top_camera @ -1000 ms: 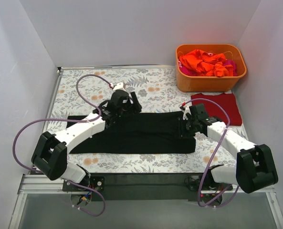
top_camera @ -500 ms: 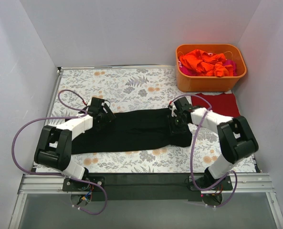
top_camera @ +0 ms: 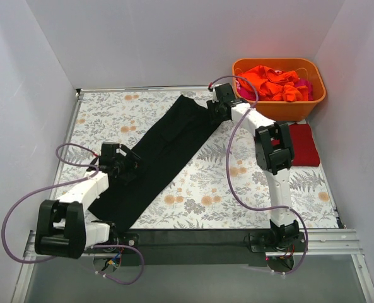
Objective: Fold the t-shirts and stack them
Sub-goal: Fold the tshirt
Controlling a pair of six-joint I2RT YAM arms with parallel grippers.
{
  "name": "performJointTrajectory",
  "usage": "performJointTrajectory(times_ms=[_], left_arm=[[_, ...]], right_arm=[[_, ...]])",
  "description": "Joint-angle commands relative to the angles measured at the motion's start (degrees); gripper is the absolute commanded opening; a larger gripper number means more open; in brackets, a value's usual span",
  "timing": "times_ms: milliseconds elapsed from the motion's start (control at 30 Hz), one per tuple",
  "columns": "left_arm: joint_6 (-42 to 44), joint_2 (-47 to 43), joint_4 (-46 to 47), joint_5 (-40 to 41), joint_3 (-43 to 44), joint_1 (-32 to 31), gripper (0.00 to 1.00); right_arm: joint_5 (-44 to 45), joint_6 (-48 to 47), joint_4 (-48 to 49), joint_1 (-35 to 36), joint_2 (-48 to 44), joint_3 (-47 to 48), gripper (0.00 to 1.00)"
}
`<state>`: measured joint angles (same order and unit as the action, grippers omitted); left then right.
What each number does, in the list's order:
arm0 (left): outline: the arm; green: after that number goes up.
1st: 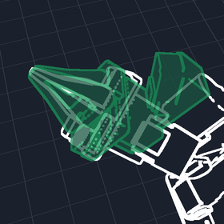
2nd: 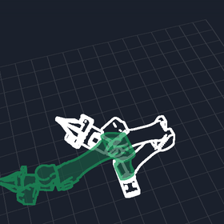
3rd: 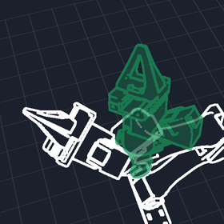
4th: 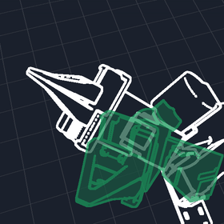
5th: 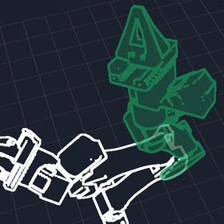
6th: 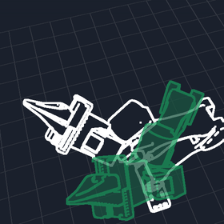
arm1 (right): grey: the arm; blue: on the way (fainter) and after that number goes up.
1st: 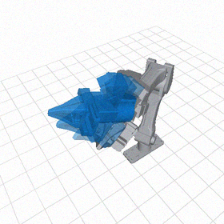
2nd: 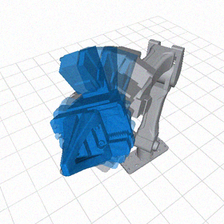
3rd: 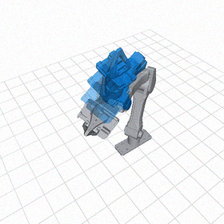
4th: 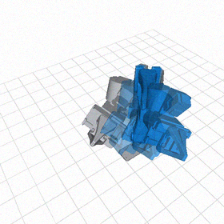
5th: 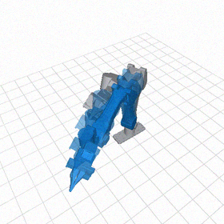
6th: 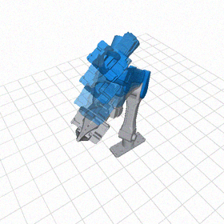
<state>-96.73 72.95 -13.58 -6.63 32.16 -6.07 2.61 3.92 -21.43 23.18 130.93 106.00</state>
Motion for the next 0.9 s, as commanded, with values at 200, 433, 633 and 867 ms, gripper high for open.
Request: performJointTrajectory(times_ms=[200,433,633,867], left_arm=[[6.36,-14.93,-11.80,4.57,3.15,-2.37,0.75],[18.76,-18.54,-15.16,22.95,6.69,-2.20,0.76],[22.46,-24.95,-10.33,28.60,2.47,-2.20,0.76],[23.08,-24.00,-7.86,27.11,0.88,-2.20,0.76]], right_arm=[[-9.35,-3.66,4.02,5.81,-20.53,-14.65,0.43],[-20.00,4.86,12.81,16.54,-25.56,-28.74,0.42],[-24.14,6.27,15.01,23.05,-17.75,-25.94,0.42],[-22.13,1.89,15.19,21.74,-11.32,-24.61,0.42]])
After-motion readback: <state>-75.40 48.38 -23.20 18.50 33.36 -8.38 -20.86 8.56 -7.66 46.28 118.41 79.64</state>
